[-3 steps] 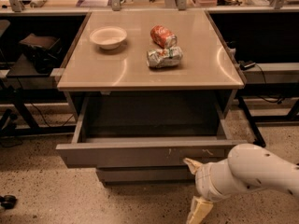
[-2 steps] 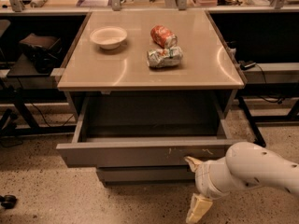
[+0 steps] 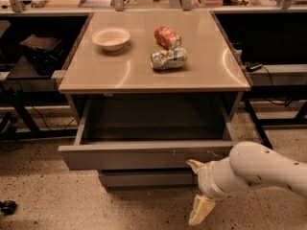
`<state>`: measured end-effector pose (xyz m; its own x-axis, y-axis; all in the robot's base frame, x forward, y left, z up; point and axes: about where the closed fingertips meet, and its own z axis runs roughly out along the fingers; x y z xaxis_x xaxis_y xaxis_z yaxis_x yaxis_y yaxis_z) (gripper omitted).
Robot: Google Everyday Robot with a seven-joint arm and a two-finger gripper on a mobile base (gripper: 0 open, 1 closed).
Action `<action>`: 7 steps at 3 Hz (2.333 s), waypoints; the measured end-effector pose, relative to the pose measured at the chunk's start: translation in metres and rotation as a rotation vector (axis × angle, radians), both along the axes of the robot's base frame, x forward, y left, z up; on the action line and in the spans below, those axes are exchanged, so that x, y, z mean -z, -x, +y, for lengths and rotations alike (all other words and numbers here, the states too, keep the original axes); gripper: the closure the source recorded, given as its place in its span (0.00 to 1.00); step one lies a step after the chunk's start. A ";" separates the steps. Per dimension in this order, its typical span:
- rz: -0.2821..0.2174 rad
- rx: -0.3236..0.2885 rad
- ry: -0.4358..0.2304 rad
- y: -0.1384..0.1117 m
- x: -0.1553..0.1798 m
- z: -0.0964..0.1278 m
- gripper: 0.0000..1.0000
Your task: Close top drawer
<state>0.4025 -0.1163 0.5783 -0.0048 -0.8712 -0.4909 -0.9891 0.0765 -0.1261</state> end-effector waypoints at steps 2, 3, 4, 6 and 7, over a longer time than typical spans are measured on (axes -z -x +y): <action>0.014 -0.068 -0.039 -0.029 0.009 0.021 0.00; -0.032 -0.123 -0.068 -0.097 -0.013 0.075 0.00; -0.032 -0.123 -0.068 -0.097 -0.013 0.075 0.00; -0.043 -0.055 0.005 -0.141 -0.006 0.078 0.00; -0.043 -0.055 0.005 -0.140 -0.006 0.078 0.00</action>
Offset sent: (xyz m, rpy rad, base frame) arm 0.1726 0.1245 0.0085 0.1174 -0.0229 0.2219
